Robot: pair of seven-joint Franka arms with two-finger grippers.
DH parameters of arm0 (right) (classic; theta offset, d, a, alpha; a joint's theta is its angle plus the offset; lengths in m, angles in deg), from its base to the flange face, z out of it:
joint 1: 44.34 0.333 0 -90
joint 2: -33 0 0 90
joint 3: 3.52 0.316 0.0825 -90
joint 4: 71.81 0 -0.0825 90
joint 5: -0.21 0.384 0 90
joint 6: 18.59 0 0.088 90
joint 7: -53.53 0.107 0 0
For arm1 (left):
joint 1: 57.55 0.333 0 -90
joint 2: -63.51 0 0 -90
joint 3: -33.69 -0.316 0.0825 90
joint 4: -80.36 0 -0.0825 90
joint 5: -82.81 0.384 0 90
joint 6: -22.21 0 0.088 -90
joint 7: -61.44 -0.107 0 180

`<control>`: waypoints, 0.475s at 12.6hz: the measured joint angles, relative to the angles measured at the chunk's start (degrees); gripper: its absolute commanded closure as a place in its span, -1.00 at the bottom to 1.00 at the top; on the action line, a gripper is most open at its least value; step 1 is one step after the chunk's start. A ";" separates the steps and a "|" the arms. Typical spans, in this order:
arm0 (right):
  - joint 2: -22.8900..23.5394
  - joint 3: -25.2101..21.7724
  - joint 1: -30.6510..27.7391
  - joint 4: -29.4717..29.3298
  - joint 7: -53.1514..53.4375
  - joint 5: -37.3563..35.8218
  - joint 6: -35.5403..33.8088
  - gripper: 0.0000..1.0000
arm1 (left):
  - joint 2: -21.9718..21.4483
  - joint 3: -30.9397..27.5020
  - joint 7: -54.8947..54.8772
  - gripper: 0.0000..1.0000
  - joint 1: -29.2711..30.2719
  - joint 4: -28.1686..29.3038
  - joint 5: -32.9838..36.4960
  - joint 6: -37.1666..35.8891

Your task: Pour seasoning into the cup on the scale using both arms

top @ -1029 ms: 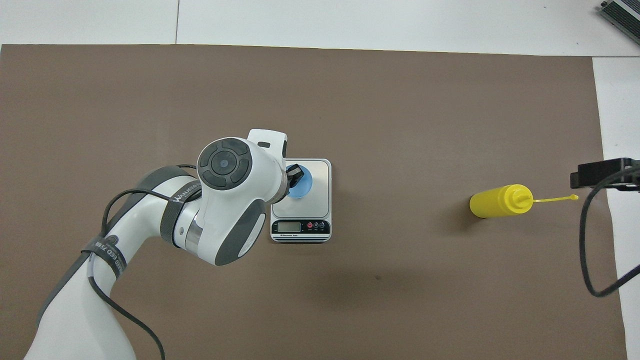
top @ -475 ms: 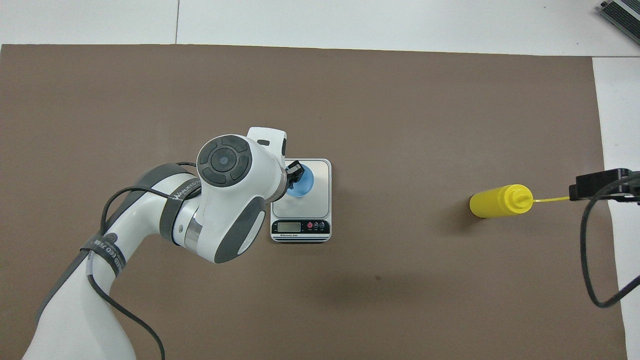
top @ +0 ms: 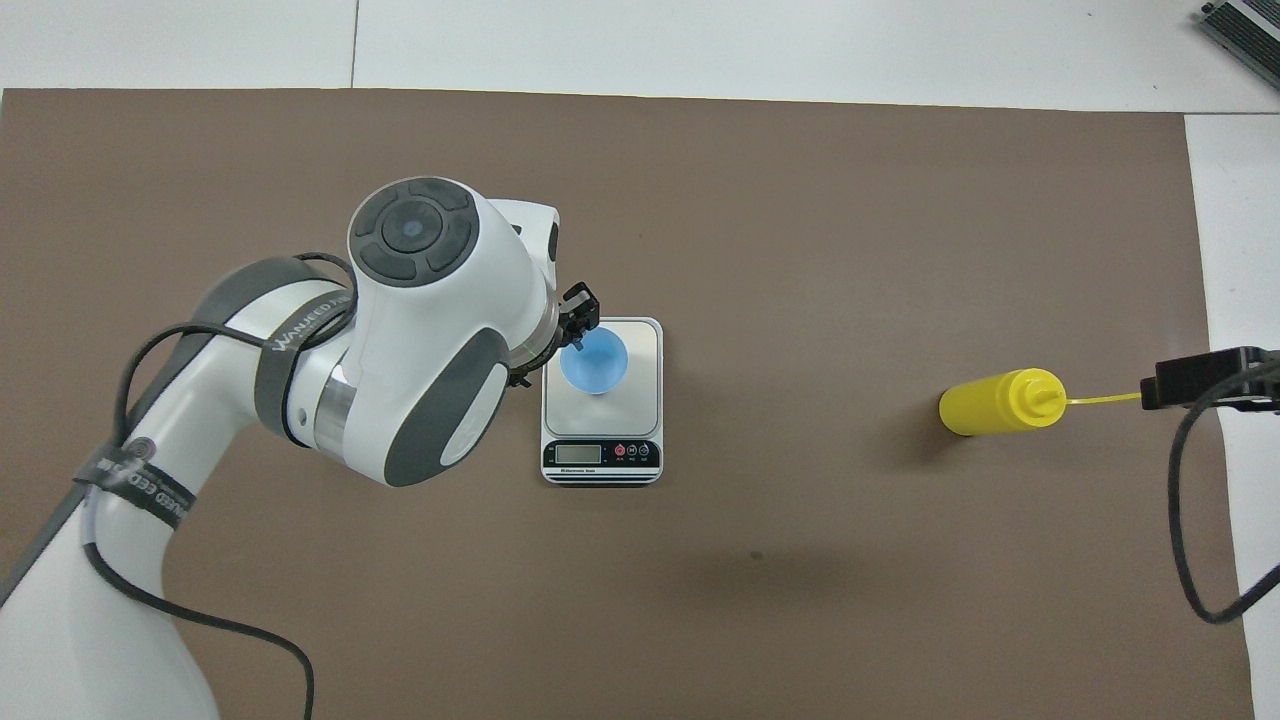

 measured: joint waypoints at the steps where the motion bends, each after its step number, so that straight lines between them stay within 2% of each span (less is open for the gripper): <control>1: -1.27 -0.21 -1.50 3.16 -4.07 0.62 2.42 -1.00 | -0.02 -0.02 -0.17 -0.32 0.64 -2.42 0.00 -2.82; 4: -5.45 -2.30 -5.44 14.65 -20.58 3.32 10.20 -1.00 | 0.02 0.15 -7.11 -0.31 3.09 -7.65 0.00 -11.60; 6: -6.50 -6.06 -5.89 20.12 -32.31 6.58 14.76 -1.00 | -0.03 0.11 -15.54 -0.31 6.44 -10.04 0.00 -16.83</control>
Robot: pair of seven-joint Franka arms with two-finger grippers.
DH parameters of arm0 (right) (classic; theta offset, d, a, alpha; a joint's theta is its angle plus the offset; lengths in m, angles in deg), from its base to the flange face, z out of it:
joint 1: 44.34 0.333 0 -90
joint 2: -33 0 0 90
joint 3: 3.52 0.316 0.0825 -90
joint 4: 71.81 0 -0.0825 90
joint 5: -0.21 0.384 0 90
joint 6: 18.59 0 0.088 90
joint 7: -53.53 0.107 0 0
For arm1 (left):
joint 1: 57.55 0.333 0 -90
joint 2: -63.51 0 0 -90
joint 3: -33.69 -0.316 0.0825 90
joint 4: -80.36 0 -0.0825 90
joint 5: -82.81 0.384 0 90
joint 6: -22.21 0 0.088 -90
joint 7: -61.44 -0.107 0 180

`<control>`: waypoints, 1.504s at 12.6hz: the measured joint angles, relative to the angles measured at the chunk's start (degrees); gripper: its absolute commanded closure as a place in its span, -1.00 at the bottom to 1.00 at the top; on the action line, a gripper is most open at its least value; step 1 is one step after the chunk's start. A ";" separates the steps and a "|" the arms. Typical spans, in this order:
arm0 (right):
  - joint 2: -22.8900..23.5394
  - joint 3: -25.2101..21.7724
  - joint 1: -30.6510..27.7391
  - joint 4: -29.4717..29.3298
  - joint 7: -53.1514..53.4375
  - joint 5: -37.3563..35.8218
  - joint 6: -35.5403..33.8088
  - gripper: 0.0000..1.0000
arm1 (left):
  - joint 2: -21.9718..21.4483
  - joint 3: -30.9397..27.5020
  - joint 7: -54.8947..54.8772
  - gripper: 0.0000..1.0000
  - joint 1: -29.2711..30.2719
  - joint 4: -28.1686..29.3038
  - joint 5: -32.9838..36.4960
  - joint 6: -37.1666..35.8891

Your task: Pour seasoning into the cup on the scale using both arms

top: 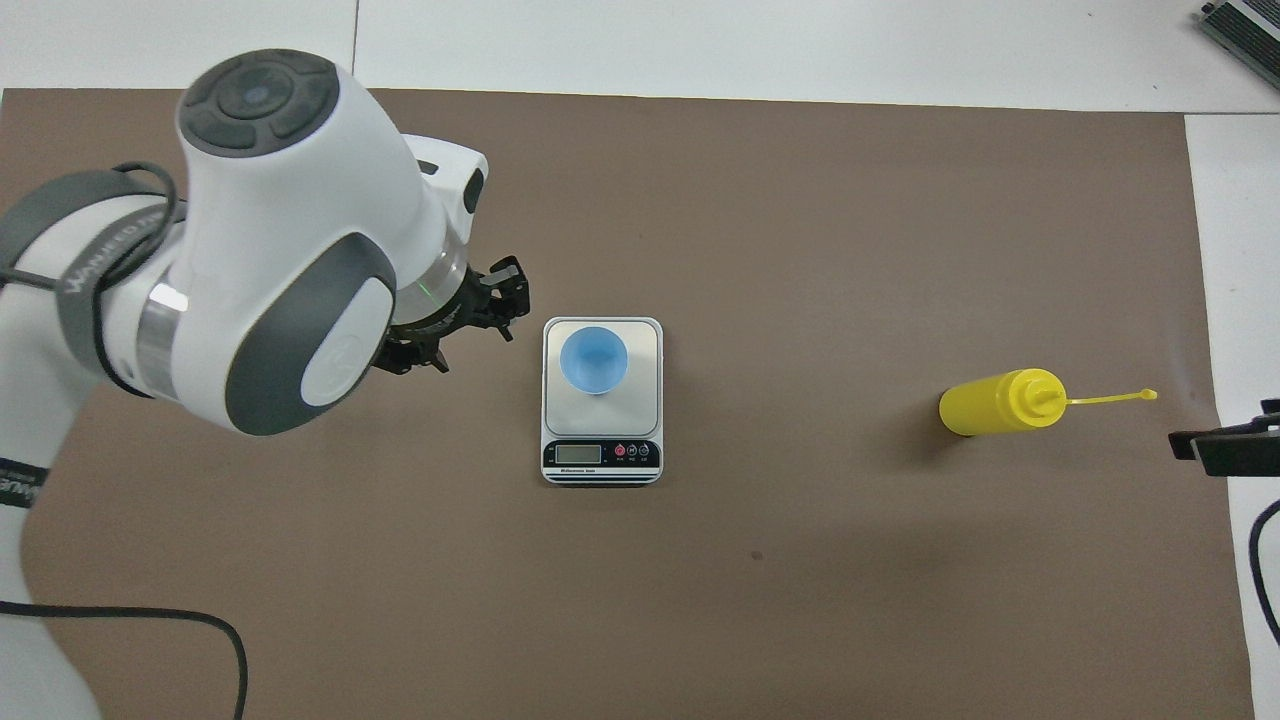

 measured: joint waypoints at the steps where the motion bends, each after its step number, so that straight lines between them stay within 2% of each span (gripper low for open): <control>1: -0.19 -2.36 -0.09 2.49 -4.73 1.51 2.13 -1.00 | -0.15 -0.04 -4.55 -0.31 2.26 -0.95 -0.03 -1.98; 4: -0.35 -8.51 -0.69 9.74 -18.85 6.51 8.90 -1.00 | -2.81 -0.59 -19.98 -0.31 9.15 -2.26 -0.05 -5.94; 9: -1.05 -9.41 -3.98 17.90 -34.29 18.08 15.46 -1.00 | -8.87 -0.85 -38.14 -0.40 19.20 -1.20 1.19 -10.54; 13: -0.30 -9.44 -5.62 22.93 -47.97 29.41 17.56 -1.00 | -11.90 -0.91 -39.49 -0.65 20.90 2.64 7.15 -10.17; 15: 1.84 -9.43 -5.64 23.88 -54.89 34.94 17.87 -1.00 | -13.07 -0.88 -39.58 -0.95 20.91 5.72 7.76 -7.72; 19: 8.99 -9.41 -5.63 24.49 -72.77 44.97 18.19 -1.00 | -16.01 -0.25 -39.79 -1.00 20.86 13.39 7.79 -0.33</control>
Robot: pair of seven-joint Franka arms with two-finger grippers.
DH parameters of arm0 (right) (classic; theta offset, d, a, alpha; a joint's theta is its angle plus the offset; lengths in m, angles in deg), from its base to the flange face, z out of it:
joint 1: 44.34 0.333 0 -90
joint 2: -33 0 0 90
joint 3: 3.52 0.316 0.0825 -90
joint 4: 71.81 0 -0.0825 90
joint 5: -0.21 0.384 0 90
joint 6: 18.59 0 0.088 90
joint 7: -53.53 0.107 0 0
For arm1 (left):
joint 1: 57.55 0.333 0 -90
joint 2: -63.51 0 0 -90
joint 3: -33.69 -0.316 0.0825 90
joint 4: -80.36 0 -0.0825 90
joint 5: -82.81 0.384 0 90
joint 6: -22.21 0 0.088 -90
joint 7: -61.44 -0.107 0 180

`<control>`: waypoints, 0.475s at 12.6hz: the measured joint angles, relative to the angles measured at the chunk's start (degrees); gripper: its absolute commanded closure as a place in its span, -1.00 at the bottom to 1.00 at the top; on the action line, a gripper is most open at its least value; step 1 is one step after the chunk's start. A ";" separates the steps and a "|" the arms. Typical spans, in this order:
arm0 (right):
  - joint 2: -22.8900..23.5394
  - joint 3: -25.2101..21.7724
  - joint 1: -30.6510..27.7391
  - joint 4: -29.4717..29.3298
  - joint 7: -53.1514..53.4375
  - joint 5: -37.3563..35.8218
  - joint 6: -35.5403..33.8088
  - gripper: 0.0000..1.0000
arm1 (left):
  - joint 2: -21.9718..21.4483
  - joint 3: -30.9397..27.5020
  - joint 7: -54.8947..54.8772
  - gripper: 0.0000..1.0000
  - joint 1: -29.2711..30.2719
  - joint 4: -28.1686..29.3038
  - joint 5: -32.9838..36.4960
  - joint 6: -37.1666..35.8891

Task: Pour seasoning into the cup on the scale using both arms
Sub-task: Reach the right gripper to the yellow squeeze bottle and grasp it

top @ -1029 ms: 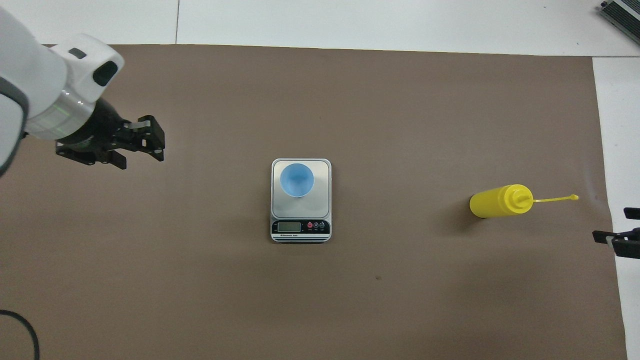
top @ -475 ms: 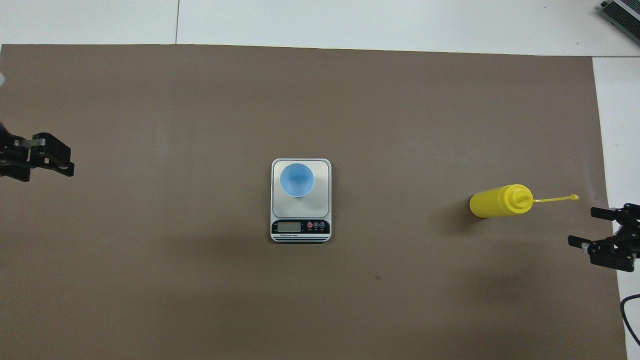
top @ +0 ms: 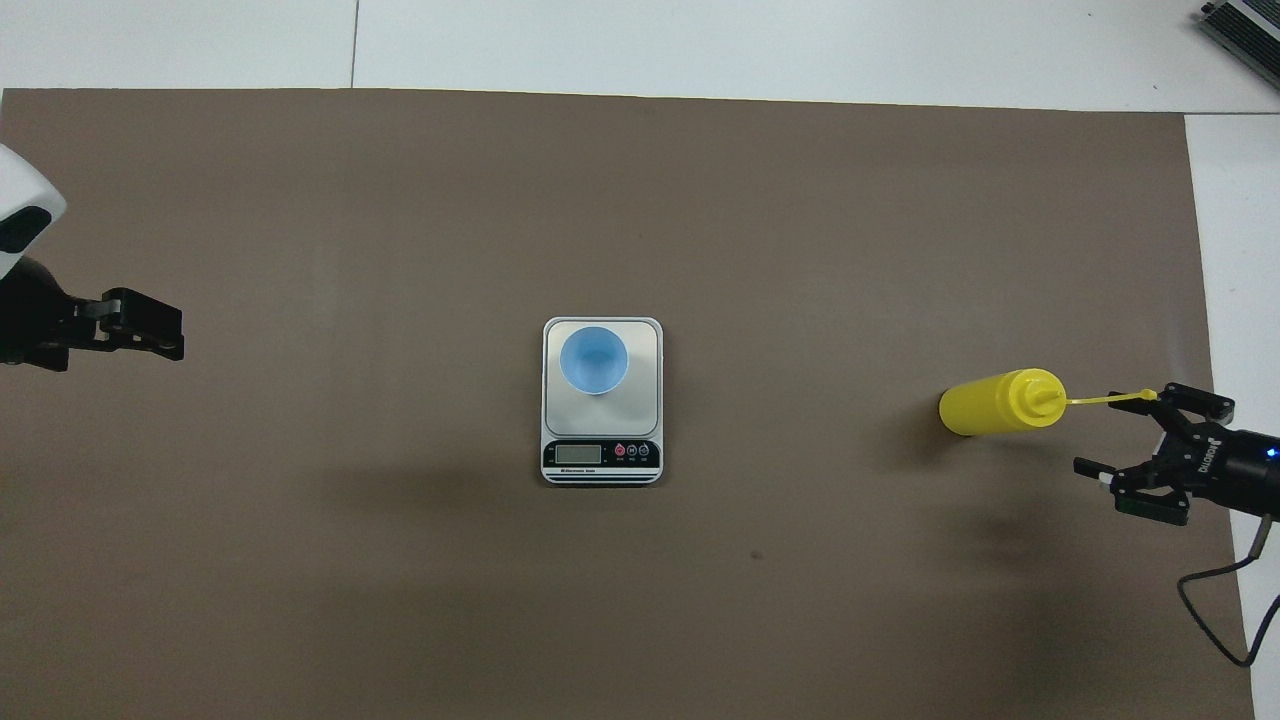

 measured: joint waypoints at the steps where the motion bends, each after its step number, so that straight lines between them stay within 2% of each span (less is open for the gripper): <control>1: 1.36 0.06 0.02 0.10 -2.62 2.52 -0.08 -1.00 | -0.31 0.00 0.00 -1.00 0.00 0.50 0.00 0.26; 6: 7.41 0.42 0.30 1.42 -12.60 12.76 -2.22 -1.00 | -0.85 0.06 0.00 -1.00 0.00 0.75 0.00 0.58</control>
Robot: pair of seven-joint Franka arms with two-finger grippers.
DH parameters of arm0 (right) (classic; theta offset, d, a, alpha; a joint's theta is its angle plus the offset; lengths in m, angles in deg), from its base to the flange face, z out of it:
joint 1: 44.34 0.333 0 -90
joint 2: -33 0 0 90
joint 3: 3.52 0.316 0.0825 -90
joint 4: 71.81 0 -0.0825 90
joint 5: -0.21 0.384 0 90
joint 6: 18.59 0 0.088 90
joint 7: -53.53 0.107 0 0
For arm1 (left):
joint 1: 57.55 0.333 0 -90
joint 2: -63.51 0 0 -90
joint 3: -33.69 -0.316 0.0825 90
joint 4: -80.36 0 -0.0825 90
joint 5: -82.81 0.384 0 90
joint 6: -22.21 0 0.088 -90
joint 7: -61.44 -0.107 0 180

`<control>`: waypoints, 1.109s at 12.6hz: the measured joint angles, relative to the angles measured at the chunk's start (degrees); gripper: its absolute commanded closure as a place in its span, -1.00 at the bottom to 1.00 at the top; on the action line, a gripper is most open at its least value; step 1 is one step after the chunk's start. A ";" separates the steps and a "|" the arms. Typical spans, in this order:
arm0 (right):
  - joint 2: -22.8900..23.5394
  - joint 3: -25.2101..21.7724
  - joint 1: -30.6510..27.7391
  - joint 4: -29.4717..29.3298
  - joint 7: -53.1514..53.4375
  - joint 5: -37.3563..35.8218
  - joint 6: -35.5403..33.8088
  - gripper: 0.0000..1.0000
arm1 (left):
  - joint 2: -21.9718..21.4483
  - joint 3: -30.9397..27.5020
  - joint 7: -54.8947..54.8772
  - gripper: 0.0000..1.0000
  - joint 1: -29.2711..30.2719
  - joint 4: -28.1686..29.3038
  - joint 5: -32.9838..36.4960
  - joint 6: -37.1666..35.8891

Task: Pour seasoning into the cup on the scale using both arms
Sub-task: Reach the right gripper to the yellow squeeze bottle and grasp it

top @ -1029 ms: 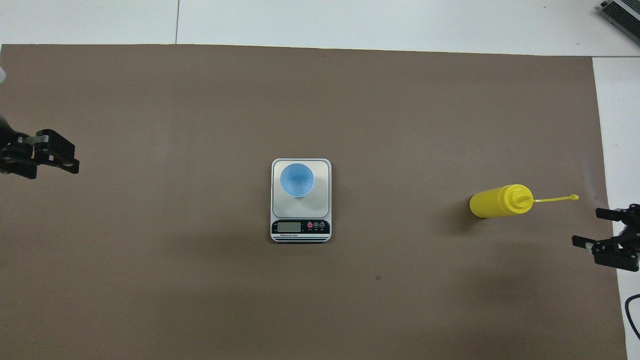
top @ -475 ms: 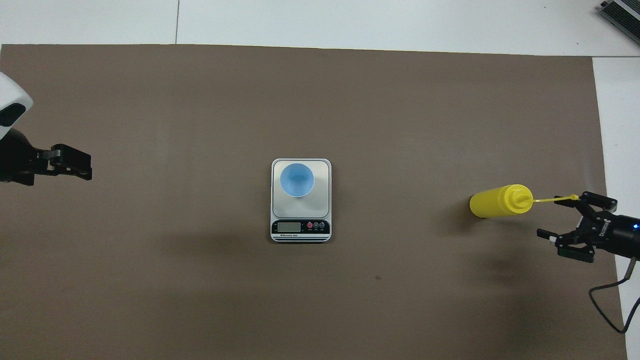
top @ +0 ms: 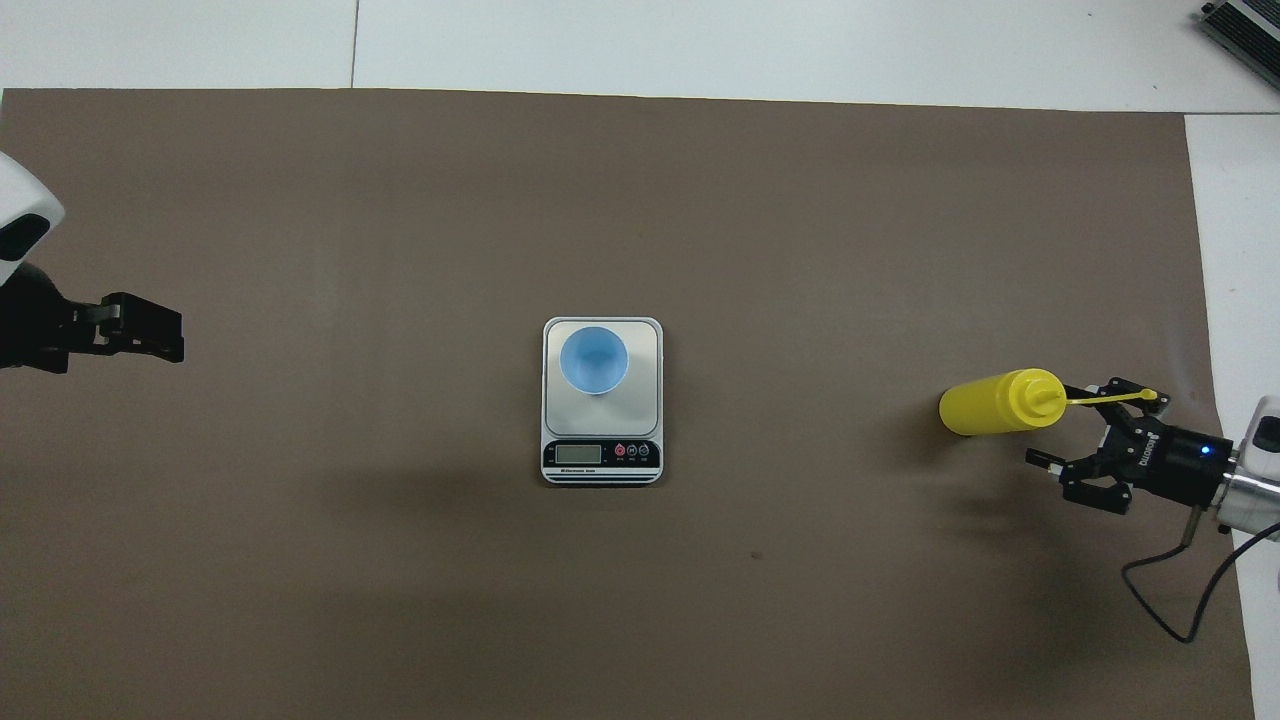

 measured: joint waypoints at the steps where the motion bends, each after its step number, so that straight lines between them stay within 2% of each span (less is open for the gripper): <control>1: 1.83 0.02 0.13 0.13 -2.36 2.58 -1.27 -1.00 | 0.00 0.12 0.00 -1.00 0.00 0.00 0.00 0.06; 3: 5.84 0.04 0.57 -0.01 -6.37 6.62 -3.36 -1.00 | 0.00 0.49 0.00 -1.00 -0.27 0.00 0.00 0.40; 5: 7.43 0.09 1.73 -0.49 -7.21 8.53 -3.64 -1.00 | -0.01 0.74 0.01 -1.00 -0.92 0.03 -0.22 1.20; 9: 7.50 0.12 3.93 -1.29 -7.21 10.01 -3.64 -1.00 | 0.00 0.65 0.02 -1.00 -0.95 0.14 -3.65 2.44; 14: 7.51 0.14 4.01 -2.85 -7.07 10.06 -3.68 -0.97 | 0.00 0.73 -0.02 -1.00 -0.98 0.14 -3.86 2.55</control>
